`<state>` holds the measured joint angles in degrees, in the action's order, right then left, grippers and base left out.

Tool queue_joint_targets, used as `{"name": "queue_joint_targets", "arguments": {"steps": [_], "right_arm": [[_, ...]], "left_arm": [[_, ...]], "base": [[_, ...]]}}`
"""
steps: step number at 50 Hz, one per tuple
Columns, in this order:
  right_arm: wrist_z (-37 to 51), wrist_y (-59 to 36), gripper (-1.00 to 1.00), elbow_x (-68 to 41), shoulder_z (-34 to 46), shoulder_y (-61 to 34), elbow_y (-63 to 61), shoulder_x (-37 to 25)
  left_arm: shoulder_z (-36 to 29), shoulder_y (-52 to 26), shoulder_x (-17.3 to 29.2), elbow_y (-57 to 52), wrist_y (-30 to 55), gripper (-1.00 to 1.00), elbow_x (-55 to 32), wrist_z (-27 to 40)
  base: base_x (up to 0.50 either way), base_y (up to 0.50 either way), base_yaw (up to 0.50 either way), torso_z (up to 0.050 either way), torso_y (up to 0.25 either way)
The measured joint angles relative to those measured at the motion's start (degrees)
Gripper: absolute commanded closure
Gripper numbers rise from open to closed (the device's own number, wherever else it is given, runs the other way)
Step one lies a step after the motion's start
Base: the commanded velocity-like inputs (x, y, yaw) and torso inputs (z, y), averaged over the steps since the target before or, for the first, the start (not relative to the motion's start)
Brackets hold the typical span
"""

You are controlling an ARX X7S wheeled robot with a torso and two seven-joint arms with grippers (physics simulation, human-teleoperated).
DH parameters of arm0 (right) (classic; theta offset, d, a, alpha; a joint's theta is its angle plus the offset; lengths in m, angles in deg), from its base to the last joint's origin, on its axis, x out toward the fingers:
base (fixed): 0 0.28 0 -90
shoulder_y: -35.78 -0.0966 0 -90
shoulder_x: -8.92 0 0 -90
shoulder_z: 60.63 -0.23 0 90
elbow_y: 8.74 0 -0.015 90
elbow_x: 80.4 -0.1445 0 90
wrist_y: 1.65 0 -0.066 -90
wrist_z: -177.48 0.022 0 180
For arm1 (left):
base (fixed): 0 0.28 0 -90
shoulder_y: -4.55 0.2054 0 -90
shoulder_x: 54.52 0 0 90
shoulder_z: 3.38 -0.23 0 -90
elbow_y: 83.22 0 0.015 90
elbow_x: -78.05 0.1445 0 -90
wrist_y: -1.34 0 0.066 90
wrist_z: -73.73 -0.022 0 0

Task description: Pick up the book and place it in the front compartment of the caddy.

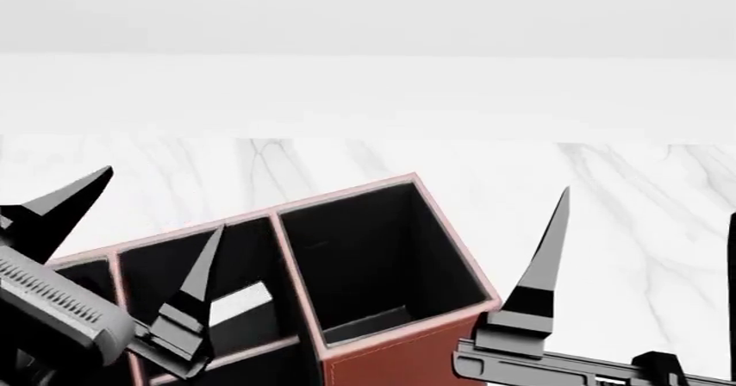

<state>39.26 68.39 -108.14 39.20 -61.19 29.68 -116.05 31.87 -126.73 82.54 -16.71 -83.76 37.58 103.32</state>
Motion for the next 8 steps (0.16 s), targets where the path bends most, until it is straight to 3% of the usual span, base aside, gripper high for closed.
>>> {"name": "queue_joint_targets", "arguments": {"steps": [8], "right_arm": [[-0.14, 0.28, -1.0, 0.29, 0.47, 0.02, 0.5, 0.12]], "left_arm": [[0.93, 3.68, 1.18, -1.57, -4.32, -1.0, 2.43, 2.97]], "base": [[0.0, 0.0, 0.0, 0.0, 0.0]]}}
